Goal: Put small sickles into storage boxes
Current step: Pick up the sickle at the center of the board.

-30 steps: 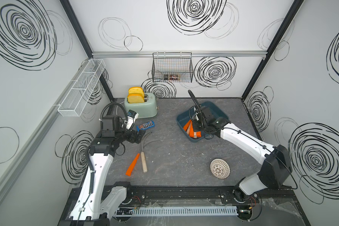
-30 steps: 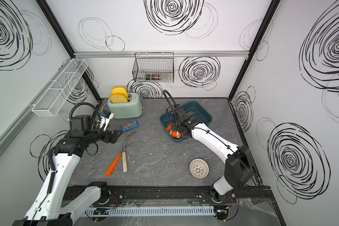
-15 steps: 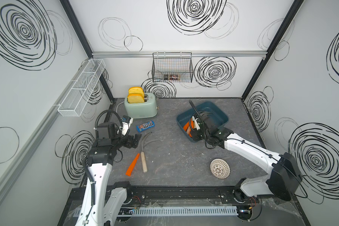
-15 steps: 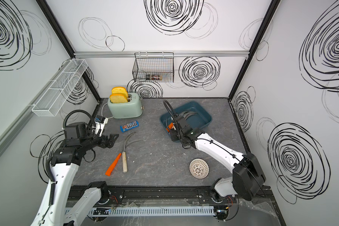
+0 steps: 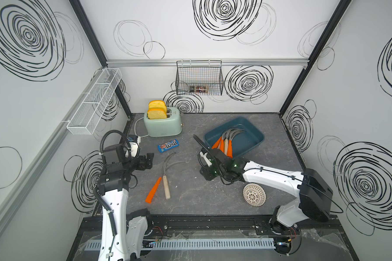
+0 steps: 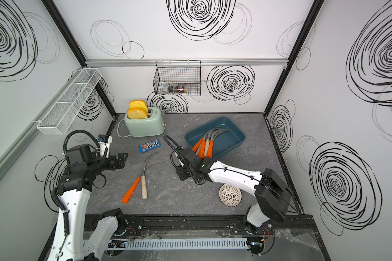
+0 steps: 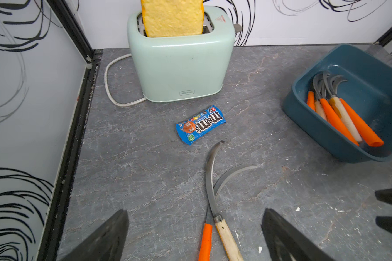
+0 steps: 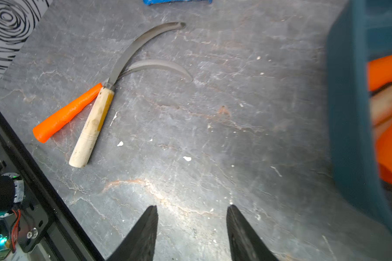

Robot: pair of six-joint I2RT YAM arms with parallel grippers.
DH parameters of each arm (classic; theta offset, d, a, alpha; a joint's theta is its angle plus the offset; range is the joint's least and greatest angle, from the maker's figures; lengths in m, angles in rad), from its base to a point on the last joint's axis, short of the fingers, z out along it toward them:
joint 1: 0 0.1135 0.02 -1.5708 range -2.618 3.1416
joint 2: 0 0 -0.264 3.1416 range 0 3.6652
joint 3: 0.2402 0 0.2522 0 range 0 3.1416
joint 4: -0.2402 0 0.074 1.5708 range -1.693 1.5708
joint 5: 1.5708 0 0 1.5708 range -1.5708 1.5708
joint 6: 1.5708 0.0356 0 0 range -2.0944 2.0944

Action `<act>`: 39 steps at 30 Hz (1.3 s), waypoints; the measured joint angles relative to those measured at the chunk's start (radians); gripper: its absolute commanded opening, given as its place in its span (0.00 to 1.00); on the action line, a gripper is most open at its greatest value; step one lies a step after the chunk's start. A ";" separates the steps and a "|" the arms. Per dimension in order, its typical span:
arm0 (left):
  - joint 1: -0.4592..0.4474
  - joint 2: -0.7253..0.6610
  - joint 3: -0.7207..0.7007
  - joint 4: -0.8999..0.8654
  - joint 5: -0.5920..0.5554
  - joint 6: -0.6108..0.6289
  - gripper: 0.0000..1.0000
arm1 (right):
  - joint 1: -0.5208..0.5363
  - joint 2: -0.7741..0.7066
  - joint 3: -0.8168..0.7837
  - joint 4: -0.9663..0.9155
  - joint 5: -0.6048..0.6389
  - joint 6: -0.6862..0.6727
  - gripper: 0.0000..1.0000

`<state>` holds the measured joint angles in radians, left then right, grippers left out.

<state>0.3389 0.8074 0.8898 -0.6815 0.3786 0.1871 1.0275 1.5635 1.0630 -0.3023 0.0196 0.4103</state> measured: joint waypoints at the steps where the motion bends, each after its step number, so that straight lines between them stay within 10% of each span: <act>1: 0.013 0.002 0.000 0.001 0.002 0.002 0.96 | 0.018 0.023 0.018 0.000 -0.010 0.006 0.52; 39: 0.384 0.105 -0.023 -0.088 0.361 0.383 0.96 | 0.216 0.583 0.570 -0.091 -0.151 0.120 0.52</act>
<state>0.7227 0.9123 0.8665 -0.7696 0.7399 0.5697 1.2438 2.1468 1.6325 -0.3931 -0.1310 0.5301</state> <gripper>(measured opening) 0.962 0.517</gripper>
